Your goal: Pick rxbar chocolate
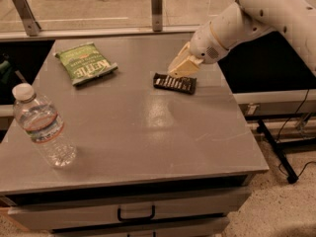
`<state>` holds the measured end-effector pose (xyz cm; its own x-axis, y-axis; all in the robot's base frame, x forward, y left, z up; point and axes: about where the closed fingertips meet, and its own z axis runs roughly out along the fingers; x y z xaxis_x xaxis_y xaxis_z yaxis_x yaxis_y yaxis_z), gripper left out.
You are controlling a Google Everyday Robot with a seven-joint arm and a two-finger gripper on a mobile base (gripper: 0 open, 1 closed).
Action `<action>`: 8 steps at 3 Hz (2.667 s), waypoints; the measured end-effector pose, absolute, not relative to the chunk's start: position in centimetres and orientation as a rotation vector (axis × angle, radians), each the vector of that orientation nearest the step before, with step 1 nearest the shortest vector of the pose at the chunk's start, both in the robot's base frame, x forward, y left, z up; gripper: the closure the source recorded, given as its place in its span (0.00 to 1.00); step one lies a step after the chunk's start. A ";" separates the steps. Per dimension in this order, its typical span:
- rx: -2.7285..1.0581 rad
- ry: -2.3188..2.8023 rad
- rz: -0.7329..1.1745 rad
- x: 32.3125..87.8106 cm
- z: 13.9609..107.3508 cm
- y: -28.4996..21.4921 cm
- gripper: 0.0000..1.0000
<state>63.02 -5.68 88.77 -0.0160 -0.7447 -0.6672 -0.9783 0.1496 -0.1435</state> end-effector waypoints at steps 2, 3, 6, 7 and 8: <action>-1.630 1.815 0.476 64.8 87.5 -5.5 0.00; -1.630 1.841 0.463 65.0 86.0 -5.7 0.00; -1.600 1.888 0.436 65.8 83.2 -6.4 0.42; -1.592 1.879 0.444 65.7 83.6 -6.0 0.64; -1.591 1.877 0.465 65.3 83.4 -5.6 0.88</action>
Offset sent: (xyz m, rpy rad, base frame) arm 0.0260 -0.0029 -0.0178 0.0027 -0.0053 -0.0323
